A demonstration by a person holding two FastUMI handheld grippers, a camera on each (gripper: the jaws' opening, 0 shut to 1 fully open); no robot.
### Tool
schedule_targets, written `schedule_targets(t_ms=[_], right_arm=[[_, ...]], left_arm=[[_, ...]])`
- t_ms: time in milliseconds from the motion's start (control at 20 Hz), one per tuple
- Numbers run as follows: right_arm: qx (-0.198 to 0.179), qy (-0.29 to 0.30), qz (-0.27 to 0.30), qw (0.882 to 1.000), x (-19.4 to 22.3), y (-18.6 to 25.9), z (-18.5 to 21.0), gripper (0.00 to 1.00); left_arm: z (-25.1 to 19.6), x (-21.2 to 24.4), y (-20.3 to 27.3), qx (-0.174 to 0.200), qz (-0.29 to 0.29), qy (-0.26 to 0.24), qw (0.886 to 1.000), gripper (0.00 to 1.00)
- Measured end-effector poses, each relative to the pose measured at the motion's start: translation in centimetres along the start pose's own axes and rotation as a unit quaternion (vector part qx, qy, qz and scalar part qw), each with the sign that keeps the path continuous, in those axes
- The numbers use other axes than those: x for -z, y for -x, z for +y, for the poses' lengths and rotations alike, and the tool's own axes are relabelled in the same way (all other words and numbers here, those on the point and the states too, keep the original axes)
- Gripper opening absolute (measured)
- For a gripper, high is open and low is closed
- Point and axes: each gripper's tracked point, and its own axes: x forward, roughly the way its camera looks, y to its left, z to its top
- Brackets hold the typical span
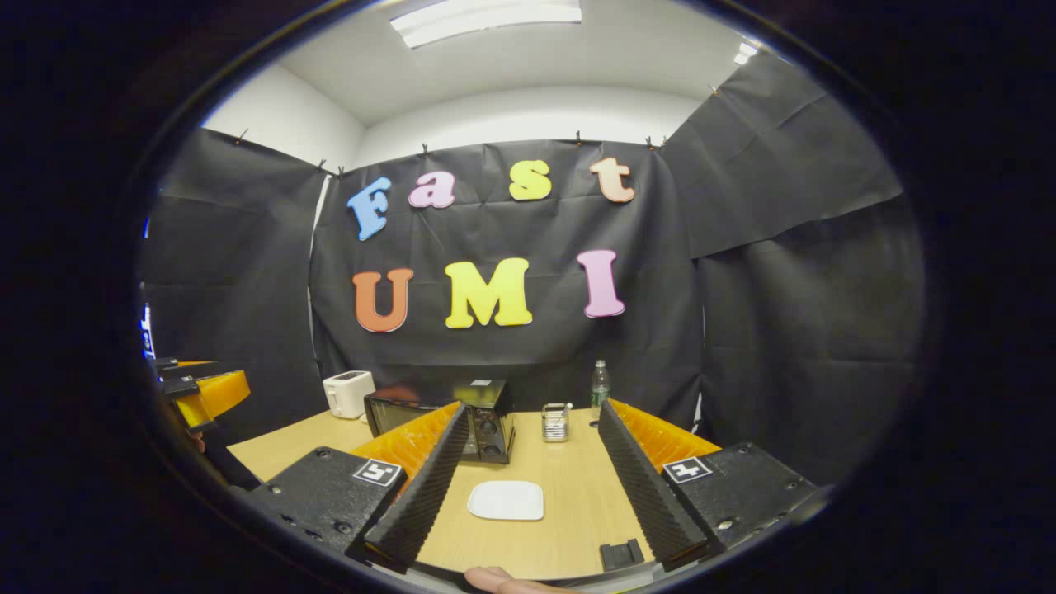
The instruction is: Open the electric oven with the left hand, put the food in, and close the electric oven.
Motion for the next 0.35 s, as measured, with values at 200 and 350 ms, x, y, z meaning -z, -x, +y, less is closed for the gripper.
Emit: schedule_targets(t_ms=[200,350], right_arm=[[-0.001,0.003,0.0,1.0,-0.01,0.07,-0.05,0.94],[-0.004,0.005,-0.001,1.0,-0.02,0.09,0.26,0.94]], left_arm=[[-0.22,0.09,-0.07,0.002,0.004,-0.004,1.0,0.95],[-0.55,0.18,-0.09,0.003,0.009,-0.008,1.0,0.95]])
